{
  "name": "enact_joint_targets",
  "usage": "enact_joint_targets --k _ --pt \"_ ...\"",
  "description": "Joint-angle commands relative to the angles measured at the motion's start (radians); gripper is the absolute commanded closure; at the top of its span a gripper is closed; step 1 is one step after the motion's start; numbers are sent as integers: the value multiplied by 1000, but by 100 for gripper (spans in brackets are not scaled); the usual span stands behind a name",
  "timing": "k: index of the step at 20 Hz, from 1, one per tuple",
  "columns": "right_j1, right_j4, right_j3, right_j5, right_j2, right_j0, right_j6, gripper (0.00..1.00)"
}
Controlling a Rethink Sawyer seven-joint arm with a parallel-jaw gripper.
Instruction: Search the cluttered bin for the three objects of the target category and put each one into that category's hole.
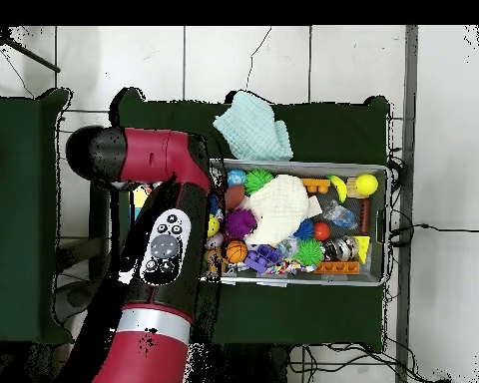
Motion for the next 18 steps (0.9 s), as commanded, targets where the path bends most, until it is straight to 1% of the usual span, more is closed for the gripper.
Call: enact_joint_targets --k 1,3,5,8,10,13,15,18 --pt "-36 -145 134 -140 94 -73 -183 0" --pt "-57 -161 120 -92 107 -88 -221 0" --pt "-65 -171 107 -51 120 -99 -230 0" --pt "-76 -185 113 -49 155 -121 -240 0" --pt "-91 -185 123 -47 186 -145 -258 0" --pt "-145 -183 148 -12 224 -187 -286 0" --pt "-188 -202 175 7 221 -191 -278 0" --pt "-226 -222 204 16 238 -205 -276 0"
